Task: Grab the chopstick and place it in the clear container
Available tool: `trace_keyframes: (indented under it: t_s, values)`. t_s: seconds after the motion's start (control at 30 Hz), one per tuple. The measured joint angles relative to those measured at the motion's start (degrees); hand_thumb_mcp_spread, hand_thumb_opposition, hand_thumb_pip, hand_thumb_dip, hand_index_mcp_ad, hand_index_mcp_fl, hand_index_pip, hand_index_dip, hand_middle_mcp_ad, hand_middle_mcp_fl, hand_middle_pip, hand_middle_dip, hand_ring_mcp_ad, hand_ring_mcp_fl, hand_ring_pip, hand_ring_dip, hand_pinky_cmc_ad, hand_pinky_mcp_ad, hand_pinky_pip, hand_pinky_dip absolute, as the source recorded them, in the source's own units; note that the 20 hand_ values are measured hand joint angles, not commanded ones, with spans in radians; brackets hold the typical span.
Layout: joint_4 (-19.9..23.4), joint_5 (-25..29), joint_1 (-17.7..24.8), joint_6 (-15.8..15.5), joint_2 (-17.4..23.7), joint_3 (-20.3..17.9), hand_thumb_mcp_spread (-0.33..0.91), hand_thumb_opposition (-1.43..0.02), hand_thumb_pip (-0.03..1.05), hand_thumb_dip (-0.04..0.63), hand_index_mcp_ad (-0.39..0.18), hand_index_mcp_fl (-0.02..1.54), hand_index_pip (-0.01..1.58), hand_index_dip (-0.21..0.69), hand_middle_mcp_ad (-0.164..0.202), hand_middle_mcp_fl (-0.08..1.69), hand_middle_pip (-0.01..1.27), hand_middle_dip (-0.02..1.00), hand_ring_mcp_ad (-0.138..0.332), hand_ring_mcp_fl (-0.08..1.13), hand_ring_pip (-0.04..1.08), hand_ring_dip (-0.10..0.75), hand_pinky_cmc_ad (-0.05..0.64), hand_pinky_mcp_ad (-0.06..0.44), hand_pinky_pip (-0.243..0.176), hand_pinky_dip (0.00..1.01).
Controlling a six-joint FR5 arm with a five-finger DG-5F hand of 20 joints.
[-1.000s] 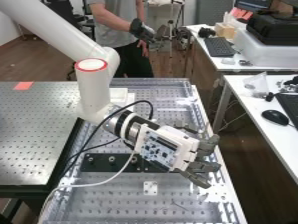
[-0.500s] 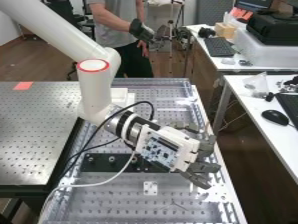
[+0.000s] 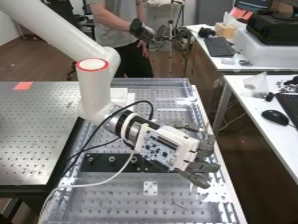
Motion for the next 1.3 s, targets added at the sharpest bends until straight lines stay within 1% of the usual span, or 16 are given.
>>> trace_keyframes:
  t_s: [0.1,0.3,0.37,0.43,0.47,0.53,0.57,0.63,0.7,0.8,0.87,1.0,1.07,1.13,1.2,1.3]
  values:
    - [0.0,0.4,0.0,-0.1,0.0,0.1,0.52,-0.82,0.66,0.278,-0.077,0.31,1.34,0.063,-0.010,0.66,0.64,0.70,0.098,0.45,0.09,0.499,0.264,0.258,-0.028,0.18]
    - [-0.1,0.9,0.0,-0.1,-0.3,0.6,0.52,-0.82,0.66,0.278,-0.077,0.35,1.33,0.065,-0.012,0.71,0.63,0.69,0.098,0.46,0.09,0.499,0.264,0.258,-0.028,0.18]
    - [0.0,1.1,-0.1,-0.2,-0.4,0.6,0.52,-0.82,0.64,0.278,-0.077,0.36,1.33,0.066,-0.012,0.71,0.63,0.69,0.101,0.46,0.09,0.499,0.264,0.255,-0.028,0.18]
    - [0.1,1.2,-0.1,-0.2,-0.4,0.7,0.55,-0.85,0.60,0.269,-0.087,0.45,1.38,0.063,-0.010,0.74,0.63,0.69,0.082,0.51,0.09,0.499,0.264,0.253,-0.028,0.18]
    - [0.1,1.3,-0.1,-0.2,-0.5,0.8,0.55,-0.88,0.58,0.269,-0.091,0.46,1.39,0.072,-0.010,0.77,0.64,0.70,0.084,0.51,0.09,0.499,0.264,0.253,-0.028,0.18]
    - [0.0,1.3,-0.2,-0.3,-0.6,0.9,0.57,-0.92,0.58,0.269,-0.093,0.46,1.42,0.079,-0.010,0.79,0.63,0.70,0.082,0.53,0.09,0.499,0.271,0.257,-0.028,0.18]
    - [0.0,1.3,-0.2,-0.4,-0.6,1.0,0.58,-0.95,0.58,0.269,-0.093,0.49,1.42,0.082,-0.010,0.78,0.64,0.70,0.086,0.53,0.09,0.499,0.276,0.257,-0.028,0.18]
    - [0.0,1.6,-0.2,-0.5,-0.7,1.1,0.59,-0.96,0.58,0.269,-0.096,0.49,1.42,0.082,-0.012,0.82,0.64,0.70,0.087,0.53,0.09,0.499,0.272,0.257,-0.028,0.18]
    - [0.1,1.9,-0.2,-0.6,-0.7,1.2,0.60,-0.96,0.58,0.267,-0.101,0.52,1.42,0.079,-0.009,0.90,0.65,0.69,0.084,0.56,0.09,0.499,0.272,0.257,-0.028,0.18]
    - [0.1,2.2,-0.1,-0.7,-0.8,1.3,0.60,-0.96,0.56,0.267,-0.099,0.55,1.39,0.079,-0.009,0.91,0.65,0.69,0.084,0.58,0.09,0.499,0.278,0.255,-0.028,0.18]
    - [0.0,2.4,-0.1,-0.8,-0.8,1.4,0.65,-0.96,0.52,0.267,-0.099,0.58,1.36,0.082,-0.012,0.92,0.66,0.69,0.087,0.58,0.10,0.511,0.300,0.255,-0.028,0.18]
    - [0.6,3.3,0.1,-1.3,-0.8,1.4,0.64,-0.96,0.52,0.267,-0.099,0.59,1.34,0.082,-0.009,0.93,0.66,0.69,0.087,0.61,0.10,0.511,0.295,0.255,-0.028,0.18]
    - [0.9,3.8,0.2,-1.4,-0.8,1.4,0.66,-0.96,0.52,0.267,-0.099,0.62,1.31,0.082,-0.009,0.95,0.66,0.69,0.084,0.63,0.10,0.511,0.316,0.255,-0.031,0.18]
    - [1.1,4.1,0.3,-1.4,-0.8,1.4,0.66,-0.96,0.52,0.267,-0.099,0.64,1.30,0.079,-0.009,0.95,0.66,0.69,0.087,0.65,0.10,0.511,0.312,0.255,-0.014,0.18]
    - [1.4,4.5,0.4,-1.4,-0.9,1.4,0.65,-0.96,0.52,0.265,-0.099,0.66,1.26,0.079,-0.005,0.96,0.66,0.69,0.084,0.66,0.10,0.511,0.312,0.255,-0.014,0.18]
    - [1.9,5.0,0.5,-1.4,-0.9,1.3,0.65,-0.96,0.51,0.269,-0.099,0.67,1.26,0.079,-0.002,0.96,0.65,0.69,0.086,0.67,0.10,0.511,0.319,0.257,-0.014,0.18]
